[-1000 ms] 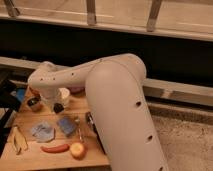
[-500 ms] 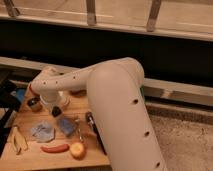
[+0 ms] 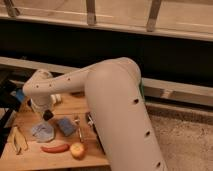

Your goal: Wipe table surface with eraser

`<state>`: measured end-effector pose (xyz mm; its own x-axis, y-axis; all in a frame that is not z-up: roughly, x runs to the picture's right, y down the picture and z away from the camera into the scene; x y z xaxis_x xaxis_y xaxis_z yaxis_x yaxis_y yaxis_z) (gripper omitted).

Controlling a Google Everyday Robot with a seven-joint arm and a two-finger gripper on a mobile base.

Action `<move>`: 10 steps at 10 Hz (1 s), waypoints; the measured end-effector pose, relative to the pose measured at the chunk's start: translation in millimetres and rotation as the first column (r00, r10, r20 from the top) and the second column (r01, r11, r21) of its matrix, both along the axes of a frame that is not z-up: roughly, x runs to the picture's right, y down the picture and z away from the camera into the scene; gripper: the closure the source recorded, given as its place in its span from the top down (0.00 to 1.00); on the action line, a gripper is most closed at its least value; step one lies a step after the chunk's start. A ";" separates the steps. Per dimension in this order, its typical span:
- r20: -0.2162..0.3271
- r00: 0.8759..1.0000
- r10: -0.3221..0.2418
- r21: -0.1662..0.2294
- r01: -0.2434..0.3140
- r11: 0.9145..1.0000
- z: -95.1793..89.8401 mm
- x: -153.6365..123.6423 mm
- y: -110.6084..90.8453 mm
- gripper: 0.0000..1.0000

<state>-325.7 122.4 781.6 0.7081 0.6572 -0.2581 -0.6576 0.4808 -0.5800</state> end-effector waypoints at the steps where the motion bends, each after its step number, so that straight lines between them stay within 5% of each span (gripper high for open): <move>1: -0.001 1.000 -0.012 -0.003 0.012 1.000 2.5 -3.2 1.6 0.00; 10: -0.153 0.988 -0.023 -0.088 0.010 0.996 58.4 63.5 11.1 0.00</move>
